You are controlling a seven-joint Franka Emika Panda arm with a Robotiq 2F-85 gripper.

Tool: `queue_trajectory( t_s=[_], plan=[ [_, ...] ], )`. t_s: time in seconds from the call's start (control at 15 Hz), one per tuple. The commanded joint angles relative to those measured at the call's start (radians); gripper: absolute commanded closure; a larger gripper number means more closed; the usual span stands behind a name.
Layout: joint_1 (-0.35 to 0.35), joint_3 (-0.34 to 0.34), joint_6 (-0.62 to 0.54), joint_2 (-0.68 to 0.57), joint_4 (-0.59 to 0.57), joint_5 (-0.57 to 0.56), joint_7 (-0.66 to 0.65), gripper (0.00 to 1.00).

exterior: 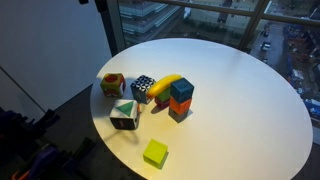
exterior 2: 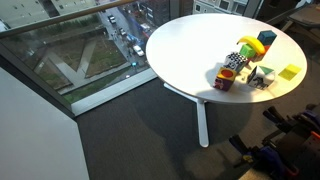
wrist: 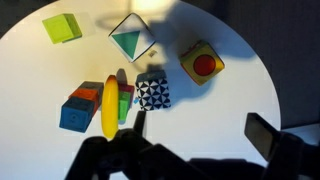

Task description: Put the blue block on the orange block

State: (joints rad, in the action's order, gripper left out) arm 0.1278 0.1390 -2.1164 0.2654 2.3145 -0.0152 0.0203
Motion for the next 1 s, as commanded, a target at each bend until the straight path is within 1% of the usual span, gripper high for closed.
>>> queue_trajectory(
  t_s=[0.0, 0.27, 0.33, 0.53, 0.93],
  plan=[
    [-0.014, 0.006, -0.009, 0.072, 0.036, 0.035, 0.065, 0.0],
    [-0.018, 0.006, 0.018, 0.119, 0.052, 0.043, 0.097, 0.0],
    [-0.012, 0.0, 0.003, 0.074, 0.027, 0.03, 0.068, 0.0],
    [-0.012, 0.0, 0.007, 0.097, 0.04, 0.03, 0.071, 0.0],
    [-0.013, 0.0, 0.007, 0.099, 0.043, 0.03, 0.072, 0.0]
  ],
)
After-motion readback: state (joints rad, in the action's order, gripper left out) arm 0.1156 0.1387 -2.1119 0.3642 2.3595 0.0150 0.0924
